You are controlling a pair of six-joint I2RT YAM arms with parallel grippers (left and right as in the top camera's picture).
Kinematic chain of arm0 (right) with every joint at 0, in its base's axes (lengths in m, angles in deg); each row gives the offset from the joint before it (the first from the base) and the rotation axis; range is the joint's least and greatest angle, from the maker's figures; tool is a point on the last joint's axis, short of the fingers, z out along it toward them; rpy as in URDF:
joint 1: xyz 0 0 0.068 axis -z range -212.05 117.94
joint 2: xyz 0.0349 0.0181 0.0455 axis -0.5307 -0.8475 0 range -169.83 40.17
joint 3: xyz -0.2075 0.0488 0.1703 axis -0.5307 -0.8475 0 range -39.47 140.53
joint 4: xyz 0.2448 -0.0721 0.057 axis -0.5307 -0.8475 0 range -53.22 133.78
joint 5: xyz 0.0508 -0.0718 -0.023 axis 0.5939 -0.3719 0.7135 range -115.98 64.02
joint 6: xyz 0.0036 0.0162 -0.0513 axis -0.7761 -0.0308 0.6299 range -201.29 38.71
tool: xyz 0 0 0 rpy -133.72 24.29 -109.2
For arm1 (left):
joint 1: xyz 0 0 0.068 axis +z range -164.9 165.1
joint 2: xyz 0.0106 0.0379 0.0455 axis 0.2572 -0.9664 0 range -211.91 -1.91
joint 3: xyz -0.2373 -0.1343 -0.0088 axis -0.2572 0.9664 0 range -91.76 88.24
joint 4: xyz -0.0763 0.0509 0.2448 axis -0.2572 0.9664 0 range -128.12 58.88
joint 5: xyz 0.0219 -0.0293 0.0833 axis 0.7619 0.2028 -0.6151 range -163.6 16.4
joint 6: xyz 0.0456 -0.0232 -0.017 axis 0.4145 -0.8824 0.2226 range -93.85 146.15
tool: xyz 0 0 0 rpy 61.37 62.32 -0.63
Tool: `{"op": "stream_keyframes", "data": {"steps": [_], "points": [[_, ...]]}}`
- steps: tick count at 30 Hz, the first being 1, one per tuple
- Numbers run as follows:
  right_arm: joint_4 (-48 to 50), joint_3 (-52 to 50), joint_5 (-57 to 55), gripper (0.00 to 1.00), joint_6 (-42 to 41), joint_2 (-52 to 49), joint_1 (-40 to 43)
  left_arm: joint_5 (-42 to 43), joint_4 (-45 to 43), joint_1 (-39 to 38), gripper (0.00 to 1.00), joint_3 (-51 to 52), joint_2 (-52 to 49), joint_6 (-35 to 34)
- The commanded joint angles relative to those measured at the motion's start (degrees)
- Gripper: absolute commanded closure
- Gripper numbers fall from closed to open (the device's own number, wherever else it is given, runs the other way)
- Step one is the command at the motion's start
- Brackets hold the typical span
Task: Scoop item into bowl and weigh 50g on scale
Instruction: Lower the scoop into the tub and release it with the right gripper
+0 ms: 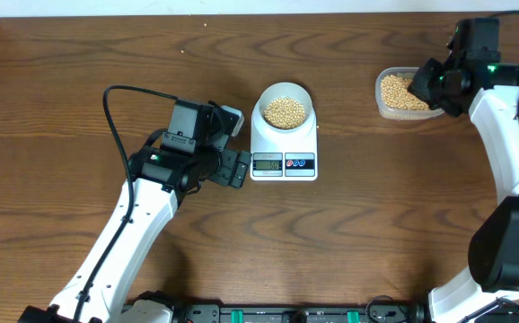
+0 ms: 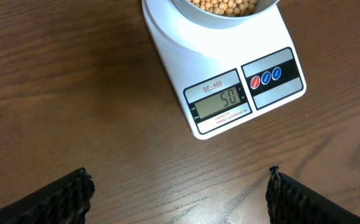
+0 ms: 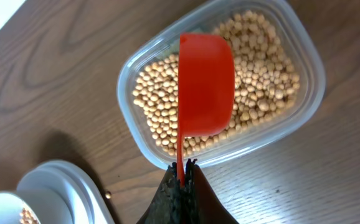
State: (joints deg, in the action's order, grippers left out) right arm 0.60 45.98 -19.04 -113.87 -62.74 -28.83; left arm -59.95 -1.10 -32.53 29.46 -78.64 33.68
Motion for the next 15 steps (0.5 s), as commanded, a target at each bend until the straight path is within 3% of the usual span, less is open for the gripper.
{"op": "stream_keyframes", "data": {"steps": [1, 6, 11, 15], "points": [[1.2, -2.1, 0.2, 0.98, -9.3, 0.6, -0.3, 0.5, 0.0, 0.2, 0.09, 0.2, -0.1, 0.2], [3.4, -2.8, 0.3, 0.94, -11.7, 0.6, -0.3, 0.5, 0.0, 0.2, 0.09, 0.2, -0.1, 0.2], [3.7, -2.8, 0.3, 0.56, -11.7, 0.6, -0.3, 0.5, 0.0, 0.2, 0.09, 0.2, -0.1, 0.2], [3.0, -2.8, 0.3, 0.41, -11.4, 0.6, -0.3, 0.5, 0.0, 0.2, 0.09, 0.2, -0.1, 0.2]]}}
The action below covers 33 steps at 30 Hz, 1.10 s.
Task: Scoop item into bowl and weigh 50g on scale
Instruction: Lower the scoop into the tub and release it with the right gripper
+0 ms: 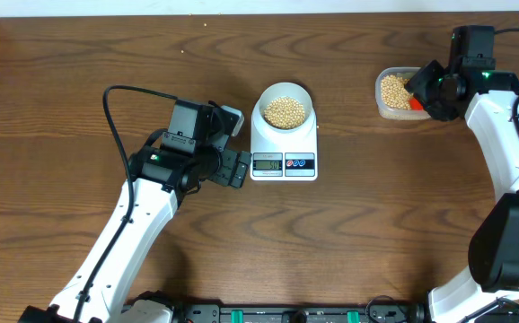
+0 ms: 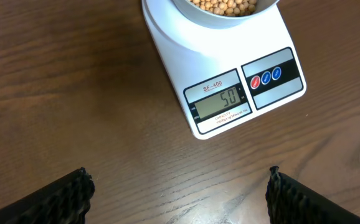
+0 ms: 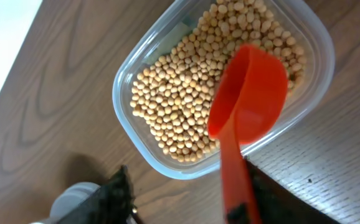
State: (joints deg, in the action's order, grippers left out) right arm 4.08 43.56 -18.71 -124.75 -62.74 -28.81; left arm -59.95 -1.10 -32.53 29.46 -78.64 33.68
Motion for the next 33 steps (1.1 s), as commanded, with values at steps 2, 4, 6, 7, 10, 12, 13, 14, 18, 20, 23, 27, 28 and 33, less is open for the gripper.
{"op": "stream_keyframes", "data": {"steps": [2, 4, 6, 7, 10, 12, 13, 14, 18, 20, 23, 27, 28, 33], "points": [[-1.1, -0.3, 0.0, 0.38, 0.8, 0.6, -0.3, 0.5, 0.0, 0.2, 0.09, 0.2, -0.1, 0.2], [-2.0, -0.3, 0.0, 0.36, 1.9, 0.6, -0.3, 0.5, 0.0, 0.2, 0.09, 0.2, -0.1, 0.2], [-2.9, -0.4, 1.2, 0.33, 4.7, 0.6, -0.3, 0.5, 0.0, 0.2, 0.09, 0.2, -0.1, 0.2], [-3.2, -0.3, 2.1, 0.32, 6.3, 0.6, -0.3, 0.5, 0.0, 0.2, 0.09, 0.2, -0.1, 0.2], [-4.1, -0.3, 4.9, 0.25, 10.8, 0.6, -0.3, 0.5, 0.0, 0.2, 0.09, 0.2, -0.1, 0.2], [-4.7, -0.3, 6.6, 0.19, 13.6, 0.6, -0.3, 0.5, 0.0, 0.2, 0.09, 0.2, -0.1, 0.2], [-5.0, -0.4, 7.0, 0.18, 14.9, 0.6, -0.3, 0.5, 0.0, 0.2, 0.09, 0.2, -0.1, 0.2], [-5.4, -0.3, 7.3, 0.15, 16.2, 0.6, -0.3, 0.5, 0.0, 0.2, 0.09, 0.2, -0.1, 0.2], [-8.5, -0.3, 7.6, 0.05, 19.8, 0.6, -0.2, 0.5, 0.0, 0.2, 0.09, 0.2, -0.1, 0.2], [-9.9, -0.3, 7.7, 0.01, 21.4, 0.6, -0.2, 0.5, 0.0, 0.2, 0.09, 0.2, -0.1, 0.2], [-11.0, -0.3, 7.8, 0.01, 24.5, 0.6, -0.2, 0.5, 0.0, 0.2, 0.09, 0.2, -0.1, 0.2], [-9.9, -0.2, 11.6, 0.01, 30.1, 0.9, 0.6, 0.5, 0.0, 0.2, 0.09, 0.2, -0.1, 0.2], [-8.9, -0.2, 12.8, 0.01, 31.8, 1.0, 0.9, 0.5, 0.0, 0.2, 0.09, 0.2, -0.1, 0.2], [-1.1, 0.6, 17.1, 0.01, 38.9, 2.4, 3.5, 0.5, 0.0, 0.2, 0.09, 0.2, -0.1, 0.2]]}}
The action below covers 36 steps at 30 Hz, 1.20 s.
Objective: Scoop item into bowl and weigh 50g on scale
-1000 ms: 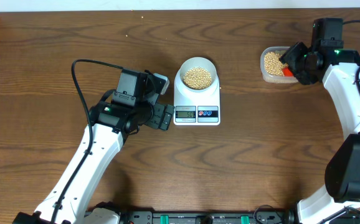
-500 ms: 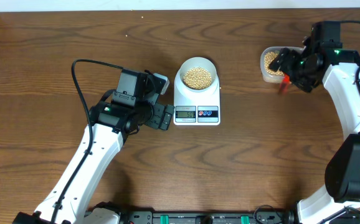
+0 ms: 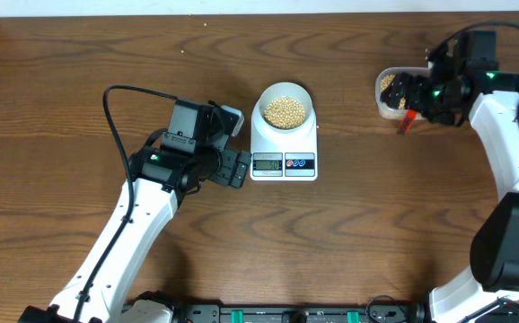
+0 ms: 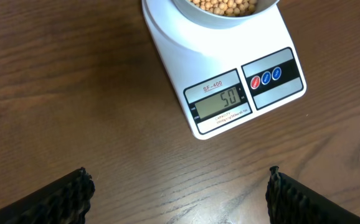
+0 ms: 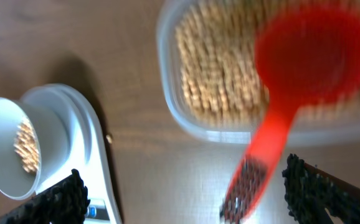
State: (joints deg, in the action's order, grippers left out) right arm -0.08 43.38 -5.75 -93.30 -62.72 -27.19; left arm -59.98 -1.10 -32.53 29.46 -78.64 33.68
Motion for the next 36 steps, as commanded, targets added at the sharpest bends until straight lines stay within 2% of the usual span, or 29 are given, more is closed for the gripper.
{"op": "stream_keyframes", "data": {"steps": [1, 8, 14, 18, 36], "points": [[5.0, 0.7, 4.2, 0.01, 8.1, 2.8, 2.4, 0.5, 0.0, 0.2, 0.09, 0.2, -0.1, 0.2], [17.0, 0.7, 2.3, 0.01, 15.9, 3.2, 5.2, 0.5, 0.0, 0.2, 0.09, 0.2, -0.1, 0.2], [24.9, 0.7, -13.5, 0.01, 16.6, 3.2, 5.7, 0.5, 0.0, 0.2, 0.09, 0.2, -0.1, 0.2], [28.0, 0.7, -17.1, 0.01, 16.6, 3.2, 5.7, 0.5, 0.0, 0.2, 0.09, 0.2, -0.1, 0.2], [30.8, 0.7, -16.0, 0.01, 14.2, 3.2, 5.6, 0.5, 0.0, 0.2, 0.09, 0.2, -0.1, 0.2]]}}
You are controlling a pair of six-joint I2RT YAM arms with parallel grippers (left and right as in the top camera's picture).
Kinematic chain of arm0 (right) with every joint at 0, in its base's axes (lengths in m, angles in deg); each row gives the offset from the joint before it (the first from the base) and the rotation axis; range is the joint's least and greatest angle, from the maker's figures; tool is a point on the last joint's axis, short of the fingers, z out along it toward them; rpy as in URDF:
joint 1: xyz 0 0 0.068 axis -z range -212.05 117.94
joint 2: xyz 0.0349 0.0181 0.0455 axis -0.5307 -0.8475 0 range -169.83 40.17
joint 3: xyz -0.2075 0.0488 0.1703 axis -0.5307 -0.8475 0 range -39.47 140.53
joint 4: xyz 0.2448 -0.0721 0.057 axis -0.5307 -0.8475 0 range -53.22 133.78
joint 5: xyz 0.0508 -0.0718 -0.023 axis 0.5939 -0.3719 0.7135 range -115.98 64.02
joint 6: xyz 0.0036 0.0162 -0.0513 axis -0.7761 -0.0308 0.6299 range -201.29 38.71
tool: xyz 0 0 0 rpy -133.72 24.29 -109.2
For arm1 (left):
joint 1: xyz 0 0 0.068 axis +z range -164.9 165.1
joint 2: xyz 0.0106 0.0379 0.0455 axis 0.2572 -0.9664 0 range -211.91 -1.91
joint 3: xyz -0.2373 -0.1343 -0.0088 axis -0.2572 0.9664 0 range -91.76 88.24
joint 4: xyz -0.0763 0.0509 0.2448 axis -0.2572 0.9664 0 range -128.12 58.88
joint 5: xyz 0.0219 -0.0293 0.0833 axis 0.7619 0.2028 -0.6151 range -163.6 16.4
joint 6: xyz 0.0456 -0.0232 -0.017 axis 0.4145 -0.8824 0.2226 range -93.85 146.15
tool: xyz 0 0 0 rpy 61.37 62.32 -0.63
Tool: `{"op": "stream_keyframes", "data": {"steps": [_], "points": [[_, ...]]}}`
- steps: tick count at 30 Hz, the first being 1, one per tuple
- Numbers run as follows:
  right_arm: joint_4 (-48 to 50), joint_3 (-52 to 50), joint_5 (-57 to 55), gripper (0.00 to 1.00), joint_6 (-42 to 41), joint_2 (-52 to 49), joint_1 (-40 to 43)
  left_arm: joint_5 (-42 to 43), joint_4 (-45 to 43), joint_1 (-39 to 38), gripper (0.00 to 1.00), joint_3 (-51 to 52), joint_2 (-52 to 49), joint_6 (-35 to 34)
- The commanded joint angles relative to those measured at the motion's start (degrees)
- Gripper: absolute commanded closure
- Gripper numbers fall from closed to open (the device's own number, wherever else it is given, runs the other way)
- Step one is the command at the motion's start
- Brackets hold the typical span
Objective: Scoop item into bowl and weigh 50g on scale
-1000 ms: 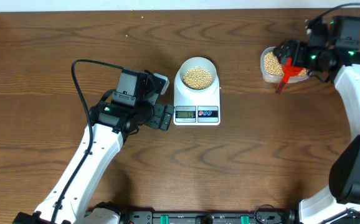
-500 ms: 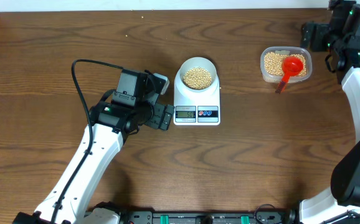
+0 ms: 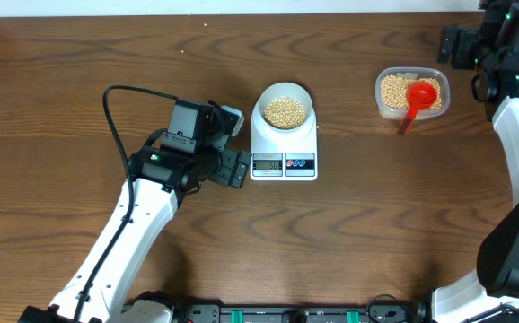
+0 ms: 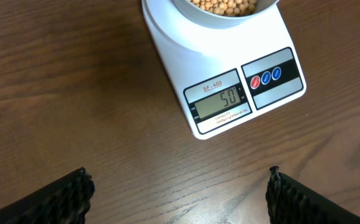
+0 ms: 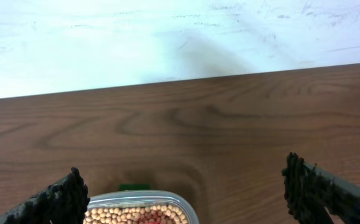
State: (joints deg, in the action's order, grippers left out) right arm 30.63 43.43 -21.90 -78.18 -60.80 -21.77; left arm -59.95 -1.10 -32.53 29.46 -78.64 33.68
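A white bowl (image 3: pixel 285 109) of soybeans sits on the white scale (image 3: pixel 284 152), whose display (image 4: pixel 220 101) reads 50. The clear tub of soybeans (image 3: pixel 410 93) stands at the back right, with the red scoop (image 3: pixel 418 97) lying in it, its handle poking over the front rim. My right gripper (image 5: pixel 189 193) is open, raised behind the tub, nothing between its fingers. My left gripper (image 4: pixel 180 193) is open over bare table just left of the scale's front, empty.
The white back wall (image 5: pixel 167 37) runs along the table's far edge. A black cable (image 3: pixel 120 99) loops from the left arm. The tub's rim (image 5: pixel 136 198) shows at the bottom of the right wrist view.
My right gripper has lifted away from the tub to the back right corner. The red scoop now lies free in the tub. The left arm and scale reading are unchanged.
My right gripper was shut on the scoop's handle over the tub of soybeans. Then its fingers were open with the scoop tilting into the tub. Then the scoop lay between the open fingers. Now the gripper is clear. The scale read 50 throughout.
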Motion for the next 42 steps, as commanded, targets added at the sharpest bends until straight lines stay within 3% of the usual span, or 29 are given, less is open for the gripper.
{"op": "stream_keyframes", "data": {"steps": [1, 12, 33, 42], "points": [[0.1, 0.7, 0.1, 0.01, -0.9, 1.3, 0.1, 0.5, 0.0, 0.2, 0.09, 0.2, -0.1, 0.2], [4.5, 0.7, 3.2, 0.01, -0.7, 1.5, 0.1, 0.5, 0.0, 0.2, 0.09, 0.2, -0.1, 0.2], [-24.8, 0.7, 3.8, 0.01, -1.4, 1.5, 0.1, 0.5, 0.0, 0.2, 0.09, 0.2, -0.1, 0.2], [-27.5, 0.7, 3.8, 0.01, -2.9, 2.4, 0.5, 0.5, 0.0, 0.2, 0.09, 0.2, -0.1, 0.2]]}}
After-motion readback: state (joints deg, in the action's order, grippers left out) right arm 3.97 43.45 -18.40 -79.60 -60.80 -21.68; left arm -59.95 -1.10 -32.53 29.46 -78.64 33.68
